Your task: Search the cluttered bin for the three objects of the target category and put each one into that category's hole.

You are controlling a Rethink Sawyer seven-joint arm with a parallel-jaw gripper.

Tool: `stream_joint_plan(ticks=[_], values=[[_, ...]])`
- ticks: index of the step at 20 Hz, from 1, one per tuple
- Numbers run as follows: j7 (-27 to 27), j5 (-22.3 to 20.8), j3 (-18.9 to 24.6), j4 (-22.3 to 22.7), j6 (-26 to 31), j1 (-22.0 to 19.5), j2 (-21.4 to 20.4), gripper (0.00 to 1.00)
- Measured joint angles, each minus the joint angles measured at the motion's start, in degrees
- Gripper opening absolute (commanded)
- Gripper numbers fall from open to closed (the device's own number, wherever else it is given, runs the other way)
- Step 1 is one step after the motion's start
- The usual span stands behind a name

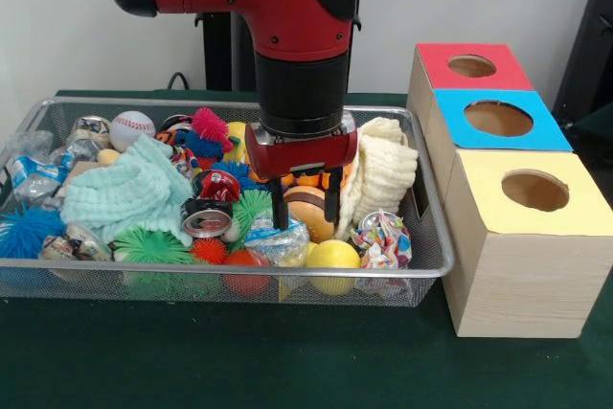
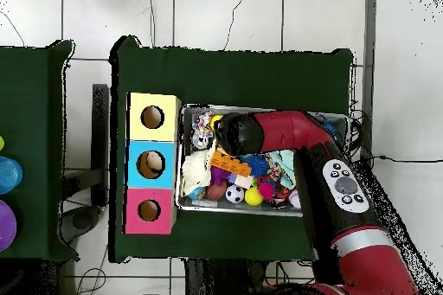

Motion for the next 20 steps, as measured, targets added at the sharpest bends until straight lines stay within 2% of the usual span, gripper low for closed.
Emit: stream_joint_plan(ticks=[3, 13, 20], values=[[0.0, -0.56, -0.26, -0.03, 0.0, 0.72, 0.01, 1.0], [0.0, -2.88, -3.33, -0.32, -0.01, 7.16, 0.0, 1.0], [0.0, -3.0, -4.5, -0.32, -0.01, 8.24, 0.0, 1.0]])
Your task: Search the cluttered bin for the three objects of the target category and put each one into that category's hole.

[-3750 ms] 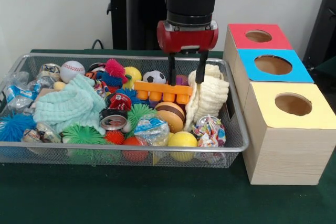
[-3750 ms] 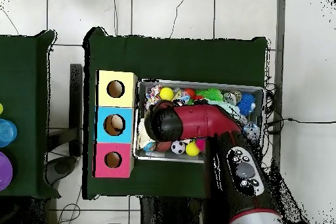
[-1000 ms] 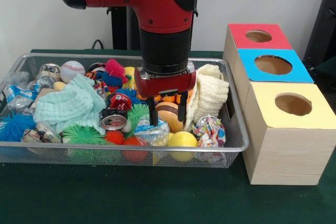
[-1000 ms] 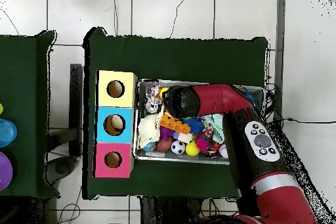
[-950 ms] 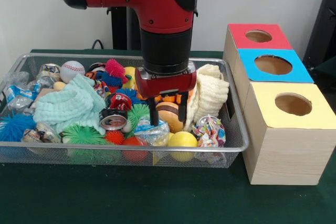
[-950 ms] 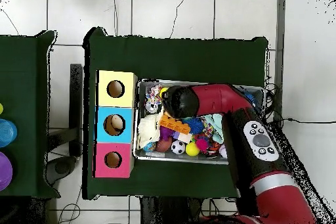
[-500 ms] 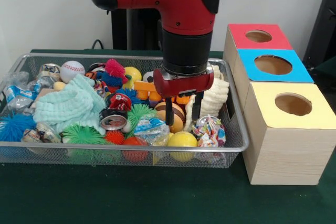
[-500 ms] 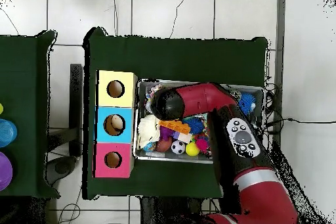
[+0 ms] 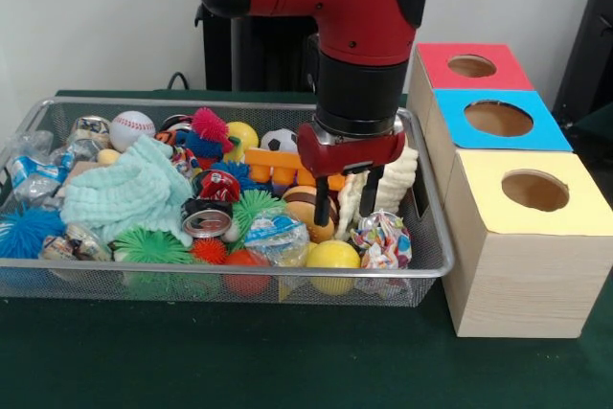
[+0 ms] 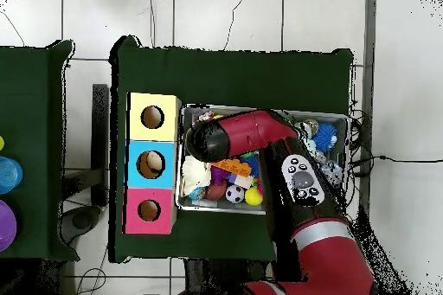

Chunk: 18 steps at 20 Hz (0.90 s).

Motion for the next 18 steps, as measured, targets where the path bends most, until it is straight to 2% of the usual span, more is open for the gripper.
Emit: stream_joint_plan(ticks=[18], values=[[0.0, -0.63, -8.36, -2.88, 0.0, 3.45, 1.17, 1.0]])
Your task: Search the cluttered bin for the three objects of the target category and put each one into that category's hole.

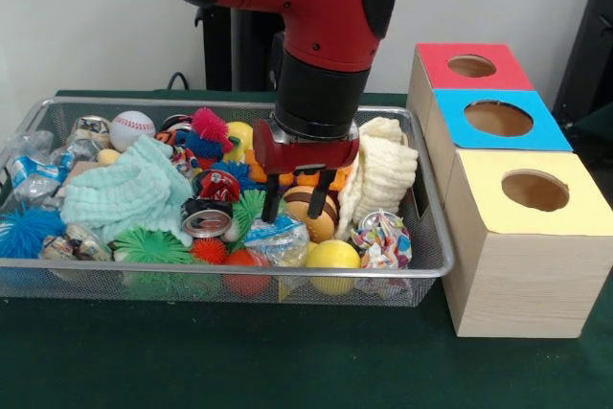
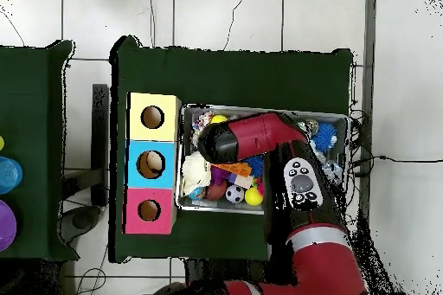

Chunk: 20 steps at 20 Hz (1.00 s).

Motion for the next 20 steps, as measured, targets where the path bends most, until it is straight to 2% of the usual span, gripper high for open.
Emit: stream_joint_plan(ticks=[8, 20], values=[[0.0, -1.6, -2.65, -1.95, -0.08, 1.62, 2.53, 1.0], [0.0, -1.22, -2.53, -2.0, -0.64, 0.72, 2.88, 1.0]])
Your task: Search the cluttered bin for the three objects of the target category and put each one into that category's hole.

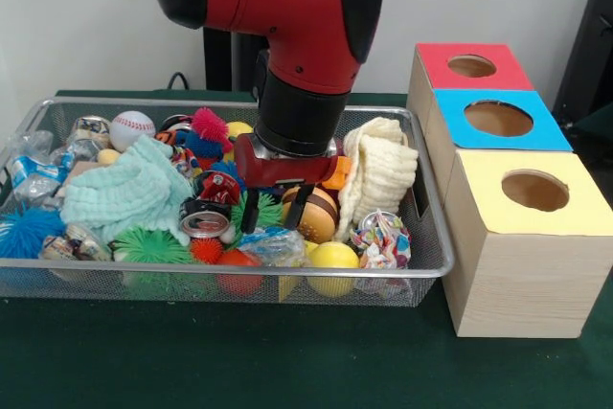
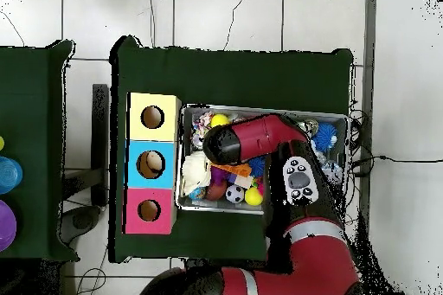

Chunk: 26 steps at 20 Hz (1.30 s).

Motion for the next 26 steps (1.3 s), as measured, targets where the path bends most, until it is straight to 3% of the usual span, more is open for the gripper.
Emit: stream_joint_plan(ticks=[15, 26], values=[[0.0, 4.51, 4.43, 1.26, 0.01, -5.4, -0.01, 1.0], [0.0, 5.02, 6.7, 2.17, 0.01, -6.94, -0.18, 1.0]])
